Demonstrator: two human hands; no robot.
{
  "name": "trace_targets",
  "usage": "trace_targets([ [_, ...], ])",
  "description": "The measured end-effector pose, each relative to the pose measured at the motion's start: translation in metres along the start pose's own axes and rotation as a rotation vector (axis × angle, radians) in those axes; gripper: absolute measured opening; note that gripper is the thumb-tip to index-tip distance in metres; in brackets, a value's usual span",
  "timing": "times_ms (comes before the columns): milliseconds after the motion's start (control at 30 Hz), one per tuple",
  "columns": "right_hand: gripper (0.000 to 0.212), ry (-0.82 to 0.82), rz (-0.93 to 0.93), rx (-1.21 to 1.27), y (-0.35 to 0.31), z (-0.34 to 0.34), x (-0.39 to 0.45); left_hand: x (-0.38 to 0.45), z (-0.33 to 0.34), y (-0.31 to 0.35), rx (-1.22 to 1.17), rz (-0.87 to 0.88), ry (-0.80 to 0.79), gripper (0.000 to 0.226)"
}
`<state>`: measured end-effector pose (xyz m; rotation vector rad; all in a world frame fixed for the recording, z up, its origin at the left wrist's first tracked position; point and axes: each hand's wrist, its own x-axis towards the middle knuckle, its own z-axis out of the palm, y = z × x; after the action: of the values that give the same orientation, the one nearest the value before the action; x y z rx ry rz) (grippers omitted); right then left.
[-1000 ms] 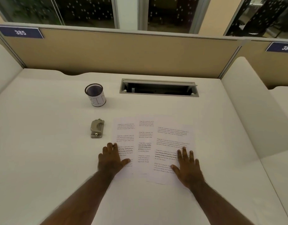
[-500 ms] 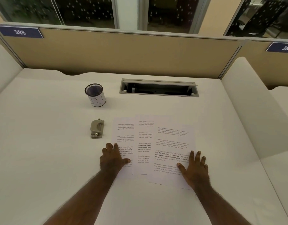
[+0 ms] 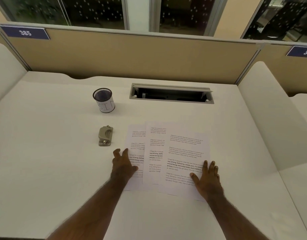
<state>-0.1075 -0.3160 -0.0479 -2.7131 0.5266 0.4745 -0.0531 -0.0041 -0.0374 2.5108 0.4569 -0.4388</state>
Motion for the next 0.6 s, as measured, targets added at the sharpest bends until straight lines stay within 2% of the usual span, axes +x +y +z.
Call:
trace_targets([
  [133,0.087,-0.017,-0.014,0.040,-0.003,0.001,0.003,0.012,-0.006,0.005,-0.168,-0.064,-0.014,0.083],
  [400,0.085,-0.069,-0.059,0.055,-0.015,0.004,0.005,0.018,-0.004,0.018,-0.230,-0.035,-0.062,0.043],
  [600,0.084,-0.120,-0.133,0.090,-0.033,0.007,0.008,0.015,0.004,0.025,-0.381,-0.016,-0.096,0.041],
])
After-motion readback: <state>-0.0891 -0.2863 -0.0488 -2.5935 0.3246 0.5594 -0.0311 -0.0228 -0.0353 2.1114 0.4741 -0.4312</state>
